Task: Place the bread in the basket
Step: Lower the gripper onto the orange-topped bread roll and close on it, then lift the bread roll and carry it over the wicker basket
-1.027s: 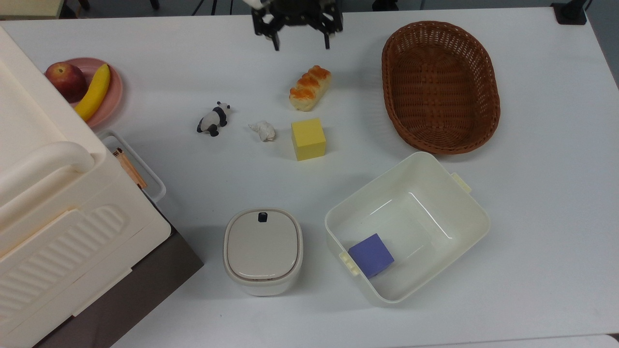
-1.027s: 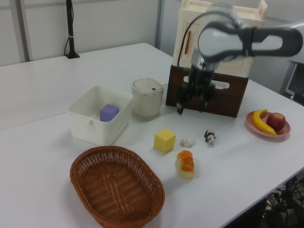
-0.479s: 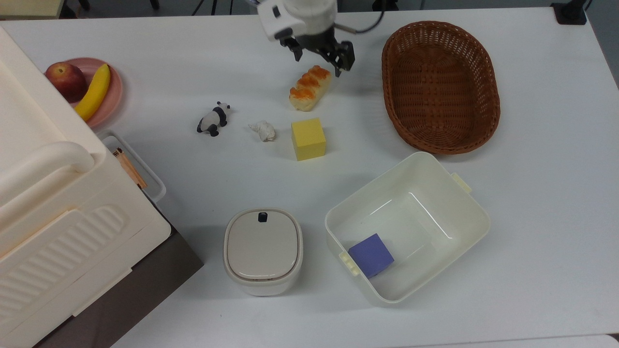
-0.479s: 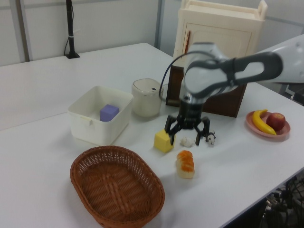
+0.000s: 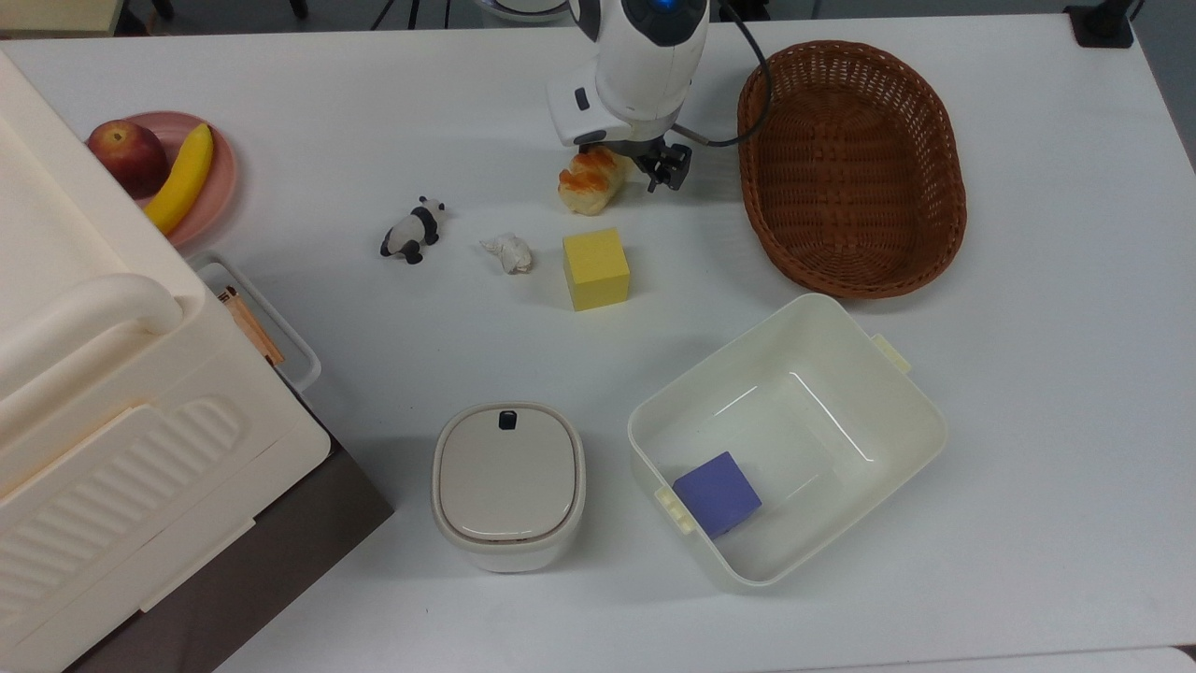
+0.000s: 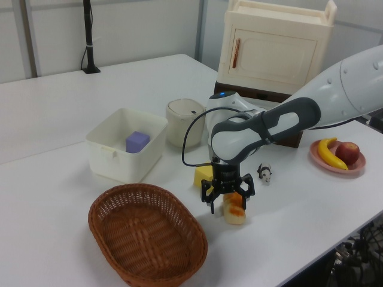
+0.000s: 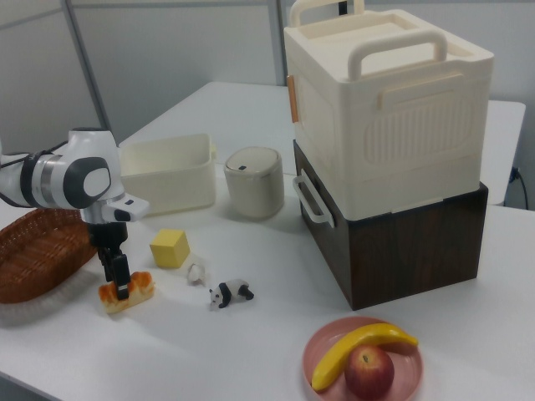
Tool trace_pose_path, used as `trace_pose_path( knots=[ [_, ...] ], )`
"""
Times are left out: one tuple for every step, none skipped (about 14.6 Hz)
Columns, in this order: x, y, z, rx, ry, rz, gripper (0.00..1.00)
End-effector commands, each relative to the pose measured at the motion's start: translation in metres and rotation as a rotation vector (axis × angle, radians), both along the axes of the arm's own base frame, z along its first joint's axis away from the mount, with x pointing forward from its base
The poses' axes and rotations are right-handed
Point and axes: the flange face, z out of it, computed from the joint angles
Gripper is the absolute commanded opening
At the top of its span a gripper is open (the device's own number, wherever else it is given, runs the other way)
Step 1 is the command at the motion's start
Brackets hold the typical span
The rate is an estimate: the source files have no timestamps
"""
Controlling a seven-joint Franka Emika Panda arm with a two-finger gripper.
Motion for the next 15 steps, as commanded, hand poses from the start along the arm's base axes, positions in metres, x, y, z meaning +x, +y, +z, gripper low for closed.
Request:
trace_pose_path(
  knots=[
    [0.006,-0.006,-0.001,-0.023,-0.033,-0.003,0.50],
    [0.010,-0.005,0.004,-0.021,-0.047,0.008,0.21],
    [0.011,-0.004,0.006,-0.023,-0.052,0.019,0.08],
    [0.011,-0.004,0.007,-0.025,-0.054,0.031,0.00],
    [0.015,-0.002,0.014,-0.020,-0.068,0.040,0.00],
    [0.017,-0.002,0.019,-0.017,-0.078,0.044,0.00],
    [0.019,0.000,0.027,-0.011,-0.094,0.054,0.00],
    [0.024,0.002,0.046,-0.003,-0.125,0.062,0.00],
    [0.026,0.003,0.062,0.004,-0.153,0.071,0.00],
    [0.029,0.007,0.086,0.016,-0.199,0.076,0.00],
    [0.028,0.011,0.098,0.021,-0.217,0.085,0.00],
    [0.026,0.021,0.116,0.027,-0.235,0.099,0.00],
    [0.026,0.029,0.128,0.032,-0.243,0.108,0.00],
    [0.029,0.036,0.141,0.042,-0.257,0.112,0.00],
    [0.028,0.047,0.149,0.049,-0.260,0.125,0.00]
  ],
)
